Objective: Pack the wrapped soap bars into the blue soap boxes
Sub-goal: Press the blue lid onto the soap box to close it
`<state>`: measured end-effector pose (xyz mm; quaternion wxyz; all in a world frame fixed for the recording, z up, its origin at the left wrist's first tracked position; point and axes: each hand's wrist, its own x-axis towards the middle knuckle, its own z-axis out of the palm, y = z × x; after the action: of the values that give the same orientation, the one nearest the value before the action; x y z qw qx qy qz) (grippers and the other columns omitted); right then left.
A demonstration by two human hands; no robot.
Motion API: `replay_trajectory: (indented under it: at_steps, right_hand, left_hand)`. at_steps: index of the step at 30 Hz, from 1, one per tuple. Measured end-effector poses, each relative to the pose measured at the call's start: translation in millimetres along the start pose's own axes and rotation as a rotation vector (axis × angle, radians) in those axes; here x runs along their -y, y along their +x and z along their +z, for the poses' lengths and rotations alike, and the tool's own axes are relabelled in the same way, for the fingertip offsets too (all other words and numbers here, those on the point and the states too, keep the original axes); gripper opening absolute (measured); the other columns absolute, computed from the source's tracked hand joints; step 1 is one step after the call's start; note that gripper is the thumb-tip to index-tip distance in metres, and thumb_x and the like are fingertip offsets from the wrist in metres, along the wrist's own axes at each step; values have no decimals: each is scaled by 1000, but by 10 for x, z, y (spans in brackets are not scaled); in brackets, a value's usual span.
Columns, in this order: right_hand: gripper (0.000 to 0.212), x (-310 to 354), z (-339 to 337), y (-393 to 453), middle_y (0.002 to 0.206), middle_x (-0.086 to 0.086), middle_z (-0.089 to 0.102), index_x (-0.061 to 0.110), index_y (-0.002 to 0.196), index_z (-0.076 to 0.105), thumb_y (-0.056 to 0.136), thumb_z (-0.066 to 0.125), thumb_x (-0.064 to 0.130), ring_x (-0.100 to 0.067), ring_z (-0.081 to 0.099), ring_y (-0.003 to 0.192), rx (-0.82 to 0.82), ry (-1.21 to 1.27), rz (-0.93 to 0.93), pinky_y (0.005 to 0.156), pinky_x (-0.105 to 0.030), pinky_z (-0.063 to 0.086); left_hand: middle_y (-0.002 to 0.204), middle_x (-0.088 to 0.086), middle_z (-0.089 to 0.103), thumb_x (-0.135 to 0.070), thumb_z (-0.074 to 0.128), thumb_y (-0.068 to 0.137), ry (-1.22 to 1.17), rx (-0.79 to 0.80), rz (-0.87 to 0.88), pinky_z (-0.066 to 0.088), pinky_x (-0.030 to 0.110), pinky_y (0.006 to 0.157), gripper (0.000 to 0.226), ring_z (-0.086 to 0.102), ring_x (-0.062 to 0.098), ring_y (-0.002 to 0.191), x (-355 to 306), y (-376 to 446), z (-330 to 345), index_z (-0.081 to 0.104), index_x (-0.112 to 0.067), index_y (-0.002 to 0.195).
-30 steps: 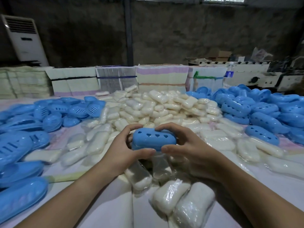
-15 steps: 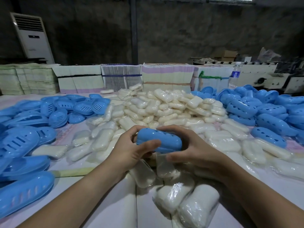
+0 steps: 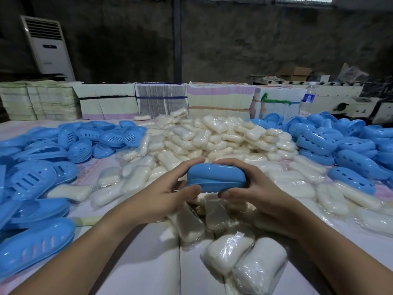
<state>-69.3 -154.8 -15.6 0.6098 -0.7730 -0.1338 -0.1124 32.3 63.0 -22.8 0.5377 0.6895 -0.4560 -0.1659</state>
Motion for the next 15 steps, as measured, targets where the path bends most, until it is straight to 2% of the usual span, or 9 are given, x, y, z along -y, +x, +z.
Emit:
replay_trajectory:
  at_steps: [2,4,6,7,9,11,13,15]
  right_hand:
    - [57,-16,-31,-15,113,1,64,29,123,63,73,73,3,-21,65,99,9,-46,13,84,-40,56]
    - [62,-37,-50,-28,114,7,63,36,126,59,73,75,8,-20,64,101,22,-98,36,86,-35,57]
    - [63,-45,-48,-28,115,11,62,41,127,57,74,77,12,-16,63,103,40,-140,42,85,-28,55]
    - [61,-41,-40,-22,114,12,62,40,125,58,74,77,12,-14,63,102,35,-161,27,84,-26,54]
    - [54,-34,-24,0,111,8,63,34,119,61,75,77,8,-14,63,99,16,-177,-27,80,-27,55]
    - [47,-27,-10,18,106,1,64,24,115,63,74,76,5,-17,63,94,-4,-156,-59,78,-34,57]
    - [44,-29,-12,28,101,1,65,20,112,63,72,77,5,-19,64,89,-29,-142,-70,75,-37,58]
    - [43,-41,-25,25,100,-2,65,19,111,63,72,77,7,-26,65,90,-32,-150,-74,74,-44,59]
  left_hand:
    - [123,12,64,-44,70,81,-15,-11,17,49,57,99,49,67,33,104,-12,-2,-12,58,-49,127]
    - [116,16,67,-38,77,76,-62,-25,18,49,57,96,45,71,32,98,-6,-1,-1,64,-42,119]
    - [113,24,68,-36,81,71,-83,-41,19,52,57,89,44,70,38,90,15,10,8,68,-39,113]
    - [110,30,66,-37,82,70,-71,-57,21,53,53,83,44,68,37,82,26,18,7,68,-40,111]
    - [104,33,65,-43,81,70,-16,-95,36,53,38,76,42,63,24,71,43,41,0,69,-41,109]
    - [102,19,69,-49,78,73,20,-110,64,55,28,75,39,64,16,73,53,49,4,68,-41,109]
    - [108,-7,71,-55,76,75,62,-98,94,56,24,79,42,70,9,90,55,38,17,65,-42,113]
    - [114,-16,69,-45,80,77,121,-88,106,55,19,82,43,69,7,102,60,33,29,62,-47,116]
